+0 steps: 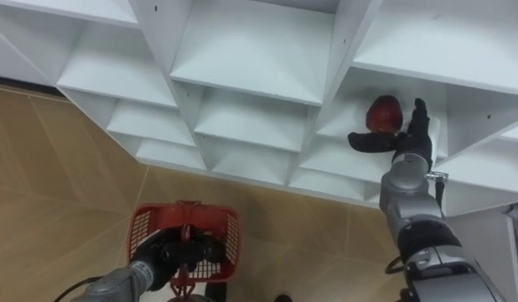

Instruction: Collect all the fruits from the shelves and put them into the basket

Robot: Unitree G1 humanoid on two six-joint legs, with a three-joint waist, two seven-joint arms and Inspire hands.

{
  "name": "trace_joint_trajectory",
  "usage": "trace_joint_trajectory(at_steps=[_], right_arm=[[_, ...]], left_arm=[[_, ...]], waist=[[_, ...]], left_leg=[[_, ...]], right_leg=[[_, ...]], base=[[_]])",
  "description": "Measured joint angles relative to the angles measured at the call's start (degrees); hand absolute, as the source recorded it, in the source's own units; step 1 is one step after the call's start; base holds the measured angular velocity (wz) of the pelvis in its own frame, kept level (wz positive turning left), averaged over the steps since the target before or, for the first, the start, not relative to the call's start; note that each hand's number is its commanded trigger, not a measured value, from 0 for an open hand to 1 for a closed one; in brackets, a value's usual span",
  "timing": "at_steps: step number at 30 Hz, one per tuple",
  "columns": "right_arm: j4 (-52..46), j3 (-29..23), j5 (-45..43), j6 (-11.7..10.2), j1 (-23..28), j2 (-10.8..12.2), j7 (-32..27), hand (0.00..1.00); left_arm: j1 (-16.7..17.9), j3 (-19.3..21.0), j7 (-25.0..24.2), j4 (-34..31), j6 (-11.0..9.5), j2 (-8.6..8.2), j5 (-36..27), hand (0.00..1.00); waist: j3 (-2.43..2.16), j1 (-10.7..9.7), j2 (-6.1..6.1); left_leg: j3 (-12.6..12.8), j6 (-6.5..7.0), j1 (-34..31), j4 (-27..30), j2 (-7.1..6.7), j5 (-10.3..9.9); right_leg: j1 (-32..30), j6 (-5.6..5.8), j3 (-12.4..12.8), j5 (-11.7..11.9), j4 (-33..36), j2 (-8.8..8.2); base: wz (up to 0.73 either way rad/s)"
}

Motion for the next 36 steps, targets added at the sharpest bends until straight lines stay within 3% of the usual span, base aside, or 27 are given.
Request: trace_joint_trajectory(at_steps=[11,15,16,18,19,26,36], right_arm=[[0.0,0.1,-0.1,0.1,-0.6,0.0,-0.6,0.0],[0.7,0.0,-1.2,1.2,-1.5,-0.1,-2.8,0.0],[0.7,0.0,-1.3,1.2,-1.5,-0.1,-3.0,0.1],[0.7,0.0,-1.4,1.3,-1.9,-0.1,-3.7,0.76],[0.7,0.0,-1.4,1.4,-1.9,-0.1,-3.9,0.98],[0.7,0.0,-3.9,1.7,-2.4,-0.1,-6.4,1.0],[0.7,0.2,-3.9,1.3,-2.4,0.2,-7.2,1.0]], left_arm=[[0.0,0.0,0.2,-0.1,0.2,-0.17,0.0,1.0],[0.0,0.0,0.8,-0.4,0.1,-0.36,-0.2,1.0],[0.0,0.0,0.9,-0.5,0.1,-0.41,-0.4,1.0],[0.0,0.0,1.5,-1.1,0.1,-0.55,-0.5,1.0],[0.0,0.0,1.6,-1.1,0.1,-0.6,-0.5,1.0],[0.2,-0.8,2.0,-1.2,-1.1,-0.7,-0.5,1.0],[0.2,-2.2,2.1,-1.2,-2.2,-0.83,-0.5,1.0]], waist=[[-0.12,0.4,0.21],[-0.07,0.9,0.12],[-0.07,1.0,0.12],[0.01,1.1,-0.02],[0.02,1.0,-0.05],[0.44,1.1,-0.7],[0.77,1.2,-0.49]], left_leg=[[0.7,0.07,-0.1,-0.3,0.01,0.1],[0.5,0.05,-0.3,-0.6,-0.01,0.2],[0.5,0.05,-0.4,-0.6,-0.01,0.2],[0.4,0.1,-1.3,-0.4,-0.05,0.4],[0.4,0.13,-1.3,-0.3,-0.09,0.5],[0.1,0.12,-1.5,-0.2,-0.15,0.5],[-0.1,0.12,-1.8,0.0,-0.18,0.5]], right_leg=[[-0.9,0.0,0.5,0.0,0.8,-0.07],[-1.0,-0.01,0.3,0.0,0.8,-0.04],[-1.1,-0.01,0.3,0.0,0.8,-0.04],[-1.9,-0.01,0.2,0.0,1.0,-0.08],[-2.0,-0.01,0.1,0.0,1.0,-0.12],[-1.9,-0.01,-0.1,0.0,0.9,-0.07],[-2.0,-0.01,-0.3,0.0,0.8,-0.05]], base=[[-0.02],[0.01],[0.0],[0.02],[0.05],[0.01],[0.0]])
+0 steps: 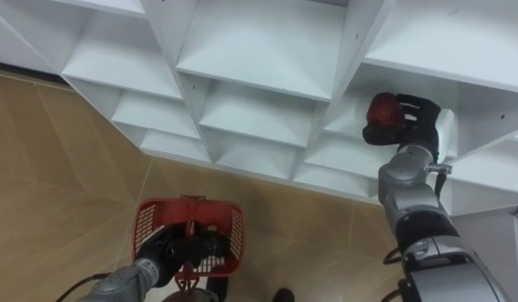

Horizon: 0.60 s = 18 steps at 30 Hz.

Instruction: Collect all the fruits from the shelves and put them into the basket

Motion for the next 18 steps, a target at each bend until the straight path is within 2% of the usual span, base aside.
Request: trace_joint_trajectory(at_steps=[18], right_arm=[[-0.3,-0.1,0.0,-1.0,-0.1,0.0,-0.2,1.0]], left_arm=[[0.0,-1.0,0.0,-0.1,-0.4,-0.53,0.0,1.0]], waist=[[0.03,0.0,0.03]], left_leg=[[0.3,0.0,-0.4,-0.3,0.04,0.0]], right_leg=[[-0.7,-0.01,0.3,0.0,0.0,0.01]], base=[[0.0]])
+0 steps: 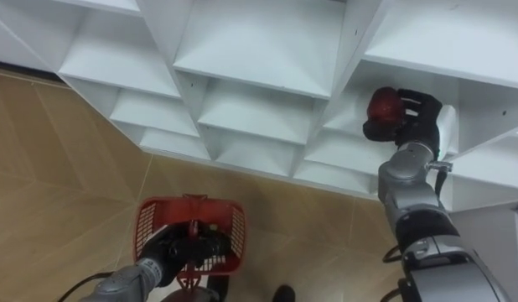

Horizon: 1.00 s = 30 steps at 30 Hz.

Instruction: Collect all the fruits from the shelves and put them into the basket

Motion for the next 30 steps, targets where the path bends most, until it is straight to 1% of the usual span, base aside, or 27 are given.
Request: trace_joint_trajectory(at_steps=[4,8,13,15,18,20,21,22,24,25,26,27,28,29,30], right_arm=[[-0.2,0.0,0.0,0.0,0.0,0.0,0.0,1.0],[-0.5,0.0,0.0,-0.1,0.0,0.0,0.0,1.0],[-1.6,0.0,0.1,-0.5,0.9,0.1,0.1,1.0],[-4.7,0.0,0.0,-0.5,2.9,0.4,0.3,1.0],[-7.7,0.1,-0.1,-0.6,5.6,0.6,0.9,1.0],[-8.8,0.8,-1.8,-1.0,7.0,0.9,1.0,1.0],[-10.1,1.2,-2.6,-1.3,8.5,1.4,1.2,1.0],[-10.4,1.2,-3.3,-1.7,9.2,1.8,1.3,1.0],[-14.0,1.2,-5.1,-2.6,13.1,3.1,1.8,1.0],[-14.7,1.3,-5.4,-3.0,13.9,3.3,2.2,1.0],[-15.5,1.8,-5.9,-3.7,15.0,3.7,2.9,1.0],[-16.0,2.5,-6.2,-3.7,16.0,3.8,3.8,1.0],[-16.2,2.9,-6.2,-3.8,16.4,3.9,4.1,1.0],[-16.2,3.7,-6.3,-4.2,17.0,4.1,4.7,1.0],[-16.2,4.4,-6.5,-4.2,17.7,4.3,5.1,1.0]], left_arm=[[0.0,0.0,0.0,0.0,0.0,0.04,0.0,1.0],[-0.1,0.1,0.0,0.0,-0.1,0.03,0.0,1.0],[-0.1,0.1,0.0,0.0,-0.1,0.1,-0.3,1.0],[0.1,0.1,0.0,0.0,-0.1,0.58,-1.3,1.0],[0.3,0.2,0.6,0.0,-0.1,0.92,-1.2,1.0],[0.2,0.3,1.5,0.0,-0.1,0.98,-1.2,1.0],[0.3,0.8,2.2,0.0,-0.1,0.75,-1.2,1.0],[0.3,1.2,2.4,0.1,-0.1,0.88,-1.2,1.0],[0.3,1.2,2.5,0.0,-0.2,0.47,-1.3,1.0],[0.3,1.2,2.5,0.0,-0.2,0.46,-1.3,1.0],[0.3,1.2,2.4,0.0,-0.5,0.3,-1.3,1.0],[0.3,1.2,2.4,0.0,-0.8,0.08,-1.2,1.0],[0.3,1.2,2.3,0.0,-0.9,-0.02,-1.2,1.0],[0.6,1.2,2.3,-0.1,-1.2,-0.08,-1.2,1.0],[1.1,1.2,2.3,-0.4,-1.4,-0.06,-1.2,1.0]], waist=[[0.0,0.0,0.0],[-0.01,-0.1,0.01],[-0.02,-0.6,0.03],[-0.05,-1.4,0.07],[-0.08,-1.8,0.12],[-0.11,-2.3,0.17],[-0.15,-3.0,0.24],[-0.18,-3.1,0.28],[-0.32,-3.2,0.48],[-0.42,-3.2,0.61],[-0.69,-3.2,0.98],[-0.96,-3.3,1.34],[-1.07,-3.2,1.5],[-1.29,-3.3,1.88],[-1.73,-3.4,2.23]], left_leg=[[0.0,0.0,0.0,-0.2,0.0,0.0],[0.4,0.01,0.2,-0.3,0.02,0.0],[0.6,0.01,0.2,-0.3,0.03,0.0],[0.5,0.0,0.3,-0.3,0.02,0.0],[0.5,0.0,0.3,-0.2,0.02,0.0],[0.4,0.0,0.4,-0.1,0.08,0.0],[0.4,0.0,0.5,0.0,0.11,0.0],[0.3,-0.01,0.6,0.1,0.15,0.0],[0.6,-0.03,1.3,-0.2,0.32,0.0],[0.7,-0.02,1.4,-0.2,0.36,0.0],[0.9,-0.02,1.4,-0.2,0.46,0.0],[1.4,-0.01,1.6,-0.3,0.59,0.0],[1.6,-0.01,1.7,-0.3,0.67,0.0],[1.9,-0.01,2.1,-0.4,0.8,0.0],[2.1,-0.02,2.4,-0.5,0.96,0.0]], right_leg=[[0.0,0.0,0.0,0.0,0.0,-0.01],[-0.1,0.0,0.1,0.0,0.0,-0.38],[-0.1,0.01,0.1,0.0,0.0,-0.42],[0.0,0.01,0.3,0.0,0.0,-0.25],[0.1,0.01,0.1,0.0,0.0,-0.08],[0.3,0.0,0.2,0.0,-0.2,0.04],[0.7,-0.05,0.2,0.0,-0.4,0.15],[1.0,-0.11,0.2,0.1,-0.7,0.25],[1.5,-0.08,0.7,0.4,-1.1,0.46],[1.5,-0.05,1.0,0.5,-1.1,0.53],[1.4,-0.02,1.4,0.7,-1.3,0.67],[1.4,-0.04,1.8,0.9,-1.4,0.77],[1.4,-0.06,1.8,1.0,-1.4,0.8],[1.8,-0.14,1.8,1.1,-1.6,0.89],[2.1,-0.23,1.9,1.3,-1.9,1.0]], base=[[0.0],[-0.02],[0.0],[0.0],[0.0],[0.02],[0.05],[0.0],[-0.1],[-0.15],[-0.17],[-0.18],[-0.19],[-0.15],[-0.11]])
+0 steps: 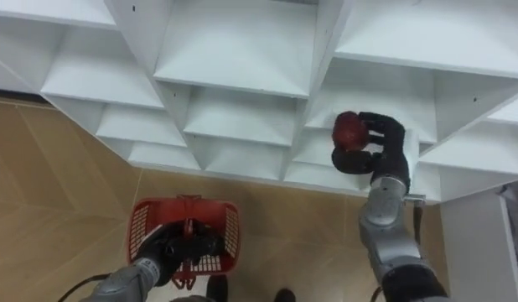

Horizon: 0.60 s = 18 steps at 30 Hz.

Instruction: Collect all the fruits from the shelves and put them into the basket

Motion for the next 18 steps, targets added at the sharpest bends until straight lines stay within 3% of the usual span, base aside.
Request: trace_joint_trajectory(at_steps=[5,11,18], right_arm=[[-1.8,2.4,-2.0,0.0,3.1,0.4,1.9,1.0],[-6.6,5.4,-3.6,0.0,8.3,1.1,4.5,1.0],[-7.5,9.1,-4.0,0.0,11.9,1.6,6.4,1.0]], left_arm=[[0.6,0.2,-0.1,-1.0,-0.5,-0.08,-0.1,1.0],[1.3,0.4,1.4,-1.2,-0.5,-0.52,-1.1,1.0],[2.2,-0.8,2.2,-3.9,-1.1,-0.4,-1.2,1.0]], waist=[[-0.39,-1.1,0.39],[-0.39,-2.8,0.4],[-0.39,-3.2,0.42]], left_leg=[[0.5,-0.35,1.2,-0.5,0.22,0.3],[1.0,-0.45,2.1,-0.8,0.48,0.3],[1.0,-0.49,2.4,-1.9,0.54,0.3]], right_leg=[[0.8,-0.22,0.0,-0.1,-0.2,-0.14],[1.7,-0.36,0.7,0.0,-1.0,0.12],[2.2,-0.29,0.6,0.6,-2.1,0.39]], base=[[-0.02],[-0.04],[0.0]])
